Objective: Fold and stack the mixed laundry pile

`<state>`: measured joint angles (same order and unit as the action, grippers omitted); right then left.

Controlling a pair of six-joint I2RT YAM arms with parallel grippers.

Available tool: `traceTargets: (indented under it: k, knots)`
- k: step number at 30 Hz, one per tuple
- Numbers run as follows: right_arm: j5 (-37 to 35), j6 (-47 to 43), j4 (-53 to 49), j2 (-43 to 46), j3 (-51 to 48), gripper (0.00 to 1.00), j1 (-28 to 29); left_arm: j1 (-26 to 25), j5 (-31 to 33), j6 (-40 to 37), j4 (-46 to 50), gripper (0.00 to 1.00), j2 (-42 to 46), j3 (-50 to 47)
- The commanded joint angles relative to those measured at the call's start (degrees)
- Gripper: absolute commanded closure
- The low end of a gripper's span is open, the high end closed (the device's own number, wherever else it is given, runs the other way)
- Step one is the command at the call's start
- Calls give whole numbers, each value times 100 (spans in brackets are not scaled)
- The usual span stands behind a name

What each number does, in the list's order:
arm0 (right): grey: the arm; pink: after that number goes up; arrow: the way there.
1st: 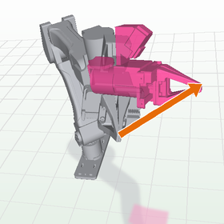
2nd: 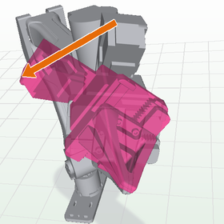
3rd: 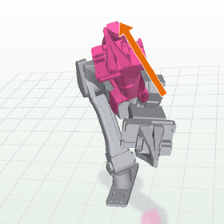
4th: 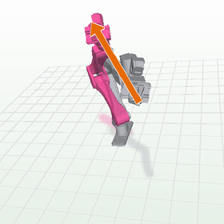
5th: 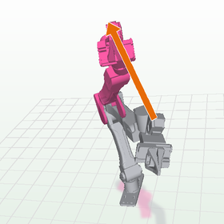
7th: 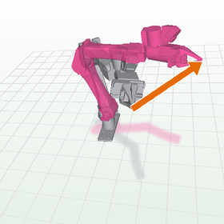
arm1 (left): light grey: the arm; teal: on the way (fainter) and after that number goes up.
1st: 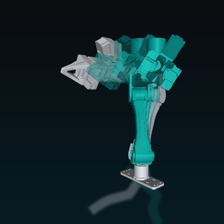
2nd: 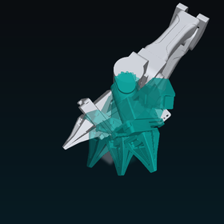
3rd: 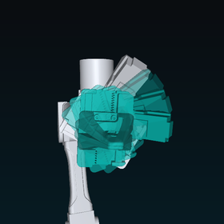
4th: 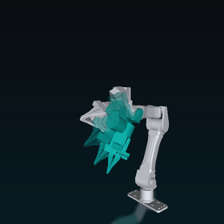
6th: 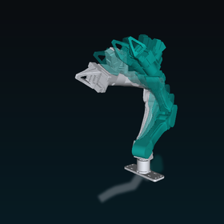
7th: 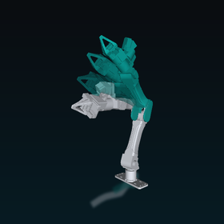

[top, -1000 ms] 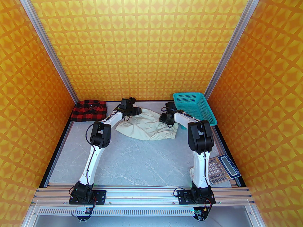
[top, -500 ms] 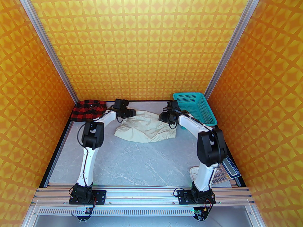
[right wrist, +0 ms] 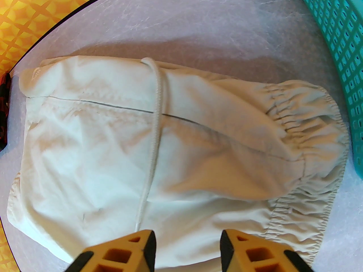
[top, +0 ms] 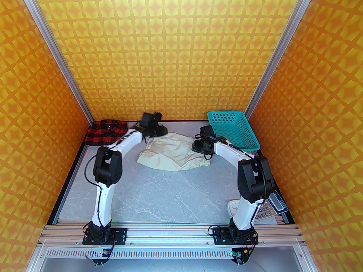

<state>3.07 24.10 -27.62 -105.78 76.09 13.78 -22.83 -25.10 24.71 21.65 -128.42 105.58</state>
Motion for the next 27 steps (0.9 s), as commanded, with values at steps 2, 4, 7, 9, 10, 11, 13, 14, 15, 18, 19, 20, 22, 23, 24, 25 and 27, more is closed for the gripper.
traceTargets:
  k: [2,4,7,9,10,11,13,14,15,18,19,20,22,23,24,25,27]
  knots:
    - [-119,-125,-112,7,-108,56,-42,133,60,365,-18,91,-358,-537]
    - [-105,-157,-162,5,-95,56,-42,168,196,421,-15,94,-368,-758]
    - [-61,-247,-255,-18,-53,56,-47,311,388,567,-100,99,-201,-1242]
    - [21,-313,-332,-107,35,54,-35,476,438,663,-223,100,-7,-1630]
    - [41,-345,-385,-160,91,53,-18,537,476,659,-252,100,74,-1722]
    - [50,-393,-419,-208,145,52,13,608,505,620,-251,100,169,-1989]
    - [81,-432,-463,-362,273,51,102,728,506,498,-180,100,321,-2191]
    - [121,-424,-473,-463,349,50,172,797,506,412,-126,100,416,-2290]
    - [155,-405,-469,-568,418,50,236,866,507,320,-78,100,520,-2405]
    - [220,-363,-514,-946,693,50,441,1106,507,66,63,100,851,-2738]
    - [235,-340,-533,-1077,761,50,478,1197,508,-15,92,100,961,-2851]
    - [258,-320,-547,-1227,835,50,515,1291,487,-123,154,100,1090,-2978]
    - [288,-285,-677,-1485,966,50,569,1469,445,-386,386,100,1238,-3080]
    - [244,-250,-724,-1551,971,50,582,1557,445,-514,490,100,1297,-3120]
    - [217,-202,-737,-1579,931,50,583,1637,445,-617,569,100,1356,-3166]
    - [203,-187,-748,-1555,873,50,582,1702,449,-686,620,100,1415,-3195]
    - [219,-185,-834,-1386,696,51,595,1787,421,-822,791,100,1568,-3229]
